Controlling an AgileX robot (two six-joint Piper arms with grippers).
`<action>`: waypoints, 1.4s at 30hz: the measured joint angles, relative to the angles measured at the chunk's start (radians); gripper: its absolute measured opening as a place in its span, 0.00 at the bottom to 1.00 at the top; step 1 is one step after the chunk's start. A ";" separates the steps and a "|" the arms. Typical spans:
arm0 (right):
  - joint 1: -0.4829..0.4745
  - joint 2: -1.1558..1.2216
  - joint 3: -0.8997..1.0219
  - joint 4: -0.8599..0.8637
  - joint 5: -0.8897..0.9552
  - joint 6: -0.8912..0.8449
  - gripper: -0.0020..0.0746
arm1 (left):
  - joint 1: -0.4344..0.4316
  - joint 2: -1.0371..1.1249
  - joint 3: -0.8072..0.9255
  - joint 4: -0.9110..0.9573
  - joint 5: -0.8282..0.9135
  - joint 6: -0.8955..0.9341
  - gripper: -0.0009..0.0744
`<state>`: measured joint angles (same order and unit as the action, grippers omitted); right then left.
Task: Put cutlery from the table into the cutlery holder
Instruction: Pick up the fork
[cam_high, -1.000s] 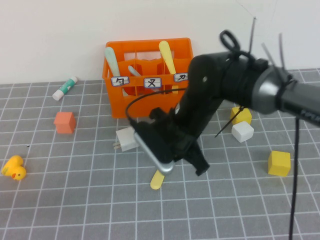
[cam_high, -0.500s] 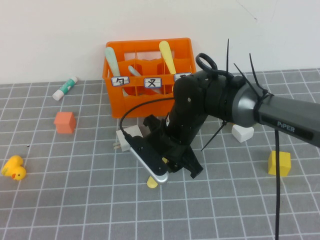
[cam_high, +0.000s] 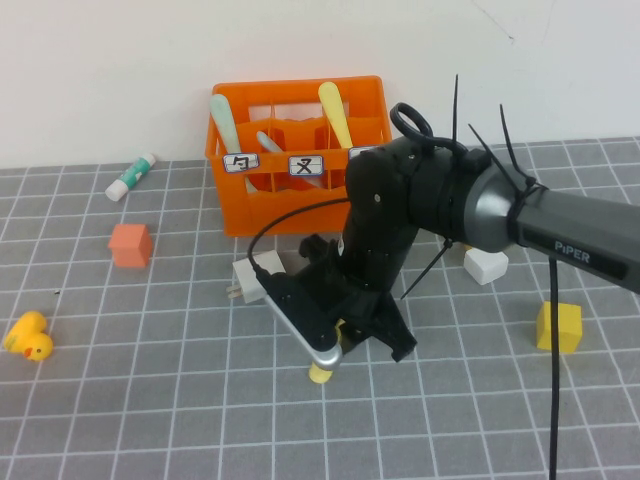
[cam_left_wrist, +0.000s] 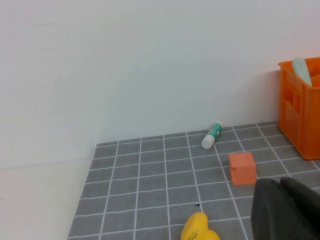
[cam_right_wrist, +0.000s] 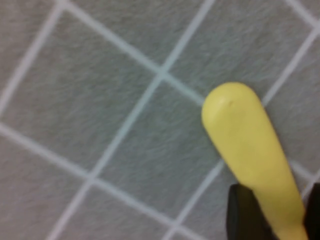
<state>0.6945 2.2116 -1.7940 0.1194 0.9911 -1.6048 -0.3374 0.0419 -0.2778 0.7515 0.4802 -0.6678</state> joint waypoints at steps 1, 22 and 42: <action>0.000 0.000 -0.002 -0.006 0.018 0.013 0.35 | 0.000 0.000 0.000 0.000 0.000 0.000 0.01; 0.000 -0.033 0.010 -0.119 0.210 0.006 0.33 | 0.000 0.000 0.000 0.000 0.000 -0.017 0.01; 0.000 -0.068 0.132 -0.068 0.073 -0.116 0.32 | 0.000 0.000 0.000 0.000 0.000 -0.017 0.01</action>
<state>0.6945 2.1432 -1.6618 0.0514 1.0637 -1.7212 -0.3374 0.0419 -0.2778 0.7515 0.4802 -0.6844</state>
